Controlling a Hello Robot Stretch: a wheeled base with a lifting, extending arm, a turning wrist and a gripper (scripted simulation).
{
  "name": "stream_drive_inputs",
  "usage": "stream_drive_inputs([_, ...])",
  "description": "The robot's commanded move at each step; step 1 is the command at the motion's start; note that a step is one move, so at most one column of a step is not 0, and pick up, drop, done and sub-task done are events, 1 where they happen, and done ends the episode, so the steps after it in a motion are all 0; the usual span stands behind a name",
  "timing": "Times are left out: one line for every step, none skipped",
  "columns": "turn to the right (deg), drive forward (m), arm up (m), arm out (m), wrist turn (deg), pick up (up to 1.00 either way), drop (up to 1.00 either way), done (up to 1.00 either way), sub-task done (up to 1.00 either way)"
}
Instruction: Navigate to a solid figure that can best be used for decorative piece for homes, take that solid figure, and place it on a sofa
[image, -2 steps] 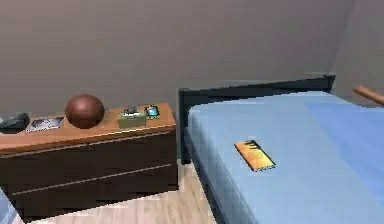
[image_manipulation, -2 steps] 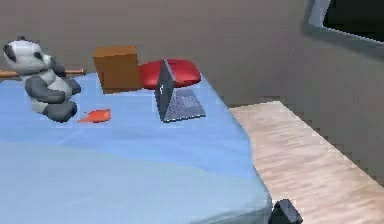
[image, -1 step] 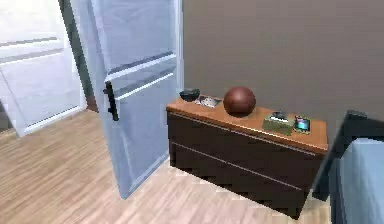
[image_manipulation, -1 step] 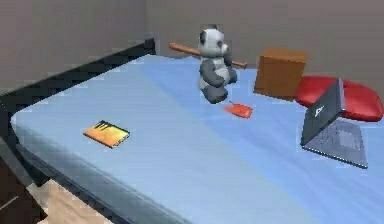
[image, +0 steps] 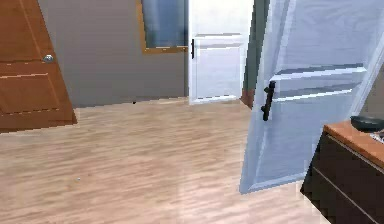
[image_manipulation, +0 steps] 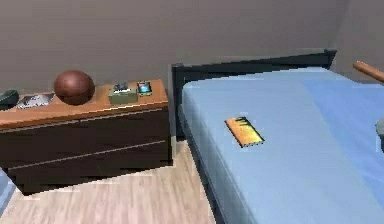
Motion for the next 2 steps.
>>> stream_drive_inputs([-15.0,0.00,0.00,0.00,0.0,0.00,0.00,0.00,0.00])
stream_drive_inputs([0.0,0.25,0.00,0.00,0.0,0.00,0.00,0.00,0.00])
